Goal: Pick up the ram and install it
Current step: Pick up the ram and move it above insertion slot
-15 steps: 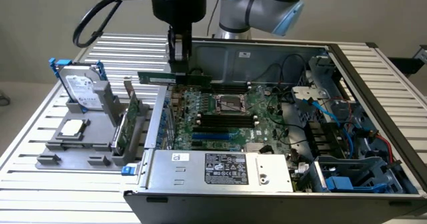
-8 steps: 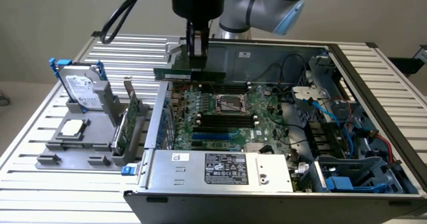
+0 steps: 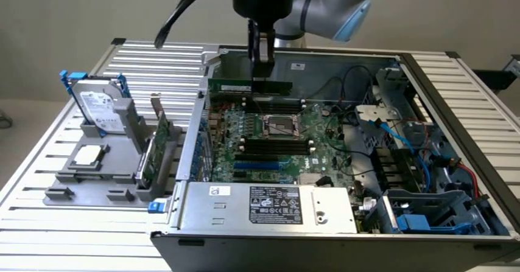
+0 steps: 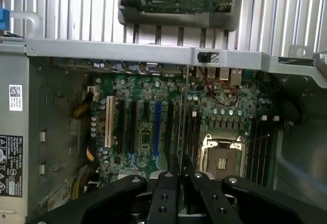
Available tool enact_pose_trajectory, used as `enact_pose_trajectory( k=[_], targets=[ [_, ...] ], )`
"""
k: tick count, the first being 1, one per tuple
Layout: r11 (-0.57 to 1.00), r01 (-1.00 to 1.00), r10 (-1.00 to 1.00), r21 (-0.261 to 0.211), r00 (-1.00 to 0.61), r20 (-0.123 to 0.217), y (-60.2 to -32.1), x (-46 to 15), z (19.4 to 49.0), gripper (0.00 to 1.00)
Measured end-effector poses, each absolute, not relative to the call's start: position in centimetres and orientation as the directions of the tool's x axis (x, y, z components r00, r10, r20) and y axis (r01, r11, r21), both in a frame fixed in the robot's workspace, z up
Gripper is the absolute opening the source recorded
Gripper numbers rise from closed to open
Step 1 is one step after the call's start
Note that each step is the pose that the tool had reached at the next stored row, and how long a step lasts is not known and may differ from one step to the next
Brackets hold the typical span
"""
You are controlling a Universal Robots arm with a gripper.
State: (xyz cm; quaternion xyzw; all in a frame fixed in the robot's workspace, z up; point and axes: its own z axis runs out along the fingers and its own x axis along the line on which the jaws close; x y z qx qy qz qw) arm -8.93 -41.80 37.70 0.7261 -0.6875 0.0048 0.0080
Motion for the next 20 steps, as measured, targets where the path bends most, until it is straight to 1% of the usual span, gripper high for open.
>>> enact_pose_trajectory(
  k=[10,15,20],
  targets=[
    [-0.055,-0.998,-0.998,-0.028,0.054,0.028,-39.6,-5.7,37.3,0.14],
    [-0.054,-0.998,-0.998,-0.031,0.053,0.030,-39.0,-4.0,37.0,0.14],
    [-0.049,-0.998,-0.998,-0.031,0.048,0.032,-38.3,-3.8,36.3,0.14]
  ],
)
